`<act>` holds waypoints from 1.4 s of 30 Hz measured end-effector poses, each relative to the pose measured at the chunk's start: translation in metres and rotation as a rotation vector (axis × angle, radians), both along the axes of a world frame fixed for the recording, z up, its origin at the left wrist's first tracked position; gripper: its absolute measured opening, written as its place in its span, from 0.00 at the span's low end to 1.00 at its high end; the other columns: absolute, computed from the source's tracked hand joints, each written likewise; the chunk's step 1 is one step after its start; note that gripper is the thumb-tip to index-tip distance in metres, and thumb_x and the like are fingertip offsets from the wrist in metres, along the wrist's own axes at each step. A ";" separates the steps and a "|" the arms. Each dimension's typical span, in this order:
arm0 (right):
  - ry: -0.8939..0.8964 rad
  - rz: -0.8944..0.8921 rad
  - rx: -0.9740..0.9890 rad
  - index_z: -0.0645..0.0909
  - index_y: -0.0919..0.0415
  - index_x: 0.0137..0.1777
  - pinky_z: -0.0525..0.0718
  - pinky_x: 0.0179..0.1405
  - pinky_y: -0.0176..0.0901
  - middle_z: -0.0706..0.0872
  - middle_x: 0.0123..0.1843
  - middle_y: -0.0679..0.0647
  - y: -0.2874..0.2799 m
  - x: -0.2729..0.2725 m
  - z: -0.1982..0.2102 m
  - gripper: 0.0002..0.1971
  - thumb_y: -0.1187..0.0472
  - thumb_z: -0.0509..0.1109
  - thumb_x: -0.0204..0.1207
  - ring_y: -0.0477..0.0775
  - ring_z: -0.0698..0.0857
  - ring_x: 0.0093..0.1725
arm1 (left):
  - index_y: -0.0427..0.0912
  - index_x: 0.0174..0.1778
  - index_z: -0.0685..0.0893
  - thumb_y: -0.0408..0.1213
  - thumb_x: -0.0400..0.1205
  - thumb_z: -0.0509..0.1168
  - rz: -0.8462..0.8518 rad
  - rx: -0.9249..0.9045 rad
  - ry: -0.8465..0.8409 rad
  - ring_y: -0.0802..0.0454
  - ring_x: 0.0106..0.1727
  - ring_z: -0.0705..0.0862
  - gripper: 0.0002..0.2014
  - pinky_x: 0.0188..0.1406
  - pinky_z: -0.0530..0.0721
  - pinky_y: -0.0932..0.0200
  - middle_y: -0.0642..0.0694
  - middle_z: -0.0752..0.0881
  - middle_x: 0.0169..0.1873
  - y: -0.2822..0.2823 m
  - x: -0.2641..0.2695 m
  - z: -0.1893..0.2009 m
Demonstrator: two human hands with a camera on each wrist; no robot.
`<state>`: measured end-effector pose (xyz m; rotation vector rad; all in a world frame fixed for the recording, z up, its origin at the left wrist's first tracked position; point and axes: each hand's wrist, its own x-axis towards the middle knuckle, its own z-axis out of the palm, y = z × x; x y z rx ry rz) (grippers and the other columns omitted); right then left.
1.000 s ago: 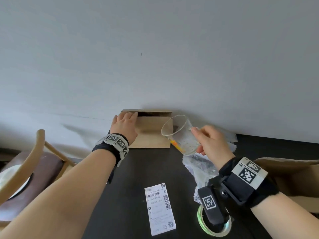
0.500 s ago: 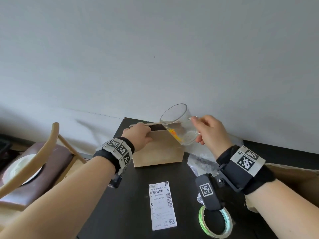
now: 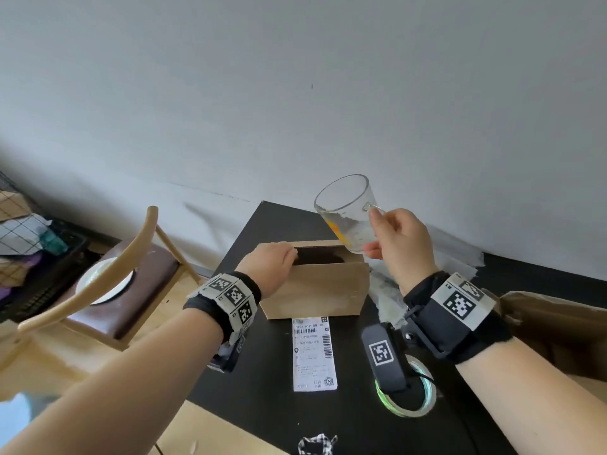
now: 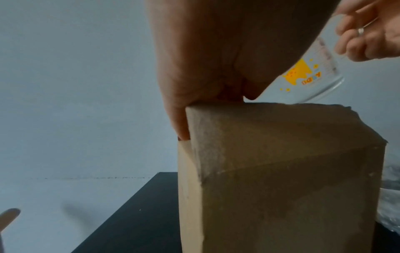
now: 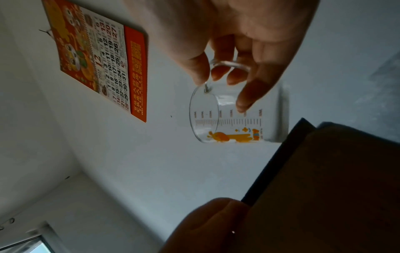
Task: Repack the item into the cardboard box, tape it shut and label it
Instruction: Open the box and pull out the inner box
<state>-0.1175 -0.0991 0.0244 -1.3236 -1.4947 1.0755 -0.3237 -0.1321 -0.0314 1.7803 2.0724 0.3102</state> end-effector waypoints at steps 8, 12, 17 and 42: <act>0.058 -0.006 0.018 0.72 0.57 0.42 0.86 0.54 0.59 0.84 0.38 0.49 -0.008 0.005 -0.018 0.13 0.49 0.61 0.81 0.54 0.90 0.42 | 0.49 0.64 0.82 0.35 0.81 0.53 0.050 0.049 0.130 0.44 0.71 0.70 0.19 0.73 0.67 0.48 0.48 0.76 0.67 -0.020 0.011 -0.001; 0.046 0.003 0.037 0.70 0.51 0.40 0.85 0.56 0.60 0.86 0.43 0.54 -0.011 -0.003 -0.025 0.10 0.51 0.62 0.81 0.57 0.87 0.49 | 0.55 0.72 0.75 0.44 0.83 0.51 0.015 -0.138 0.207 0.43 0.83 0.48 0.21 0.80 0.54 0.39 0.50 0.50 0.83 -0.036 0.015 -0.003; -0.167 0.086 0.033 0.72 0.62 0.55 0.76 0.46 0.38 0.81 0.51 0.51 -0.019 -0.007 -0.036 0.11 0.55 0.63 0.81 0.48 0.82 0.49 | 0.49 0.82 0.57 0.63 0.81 0.53 0.002 -0.183 0.232 0.40 0.82 0.37 0.35 0.80 0.55 0.41 0.47 0.44 0.82 -0.056 0.024 -0.020; -0.415 -0.234 -0.172 0.65 0.68 0.61 0.70 0.38 0.42 0.76 0.44 0.53 -0.023 -0.042 -0.085 0.25 0.56 0.71 0.73 0.52 0.76 0.37 | 0.45 0.61 0.70 0.69 0.63 0.71 -0.055 0.086 0.116 0.45 0.74 0.63 0.39 0.61 0.79 0.53 0.46 0.58 0.72 -0.037 -0.006 -0.031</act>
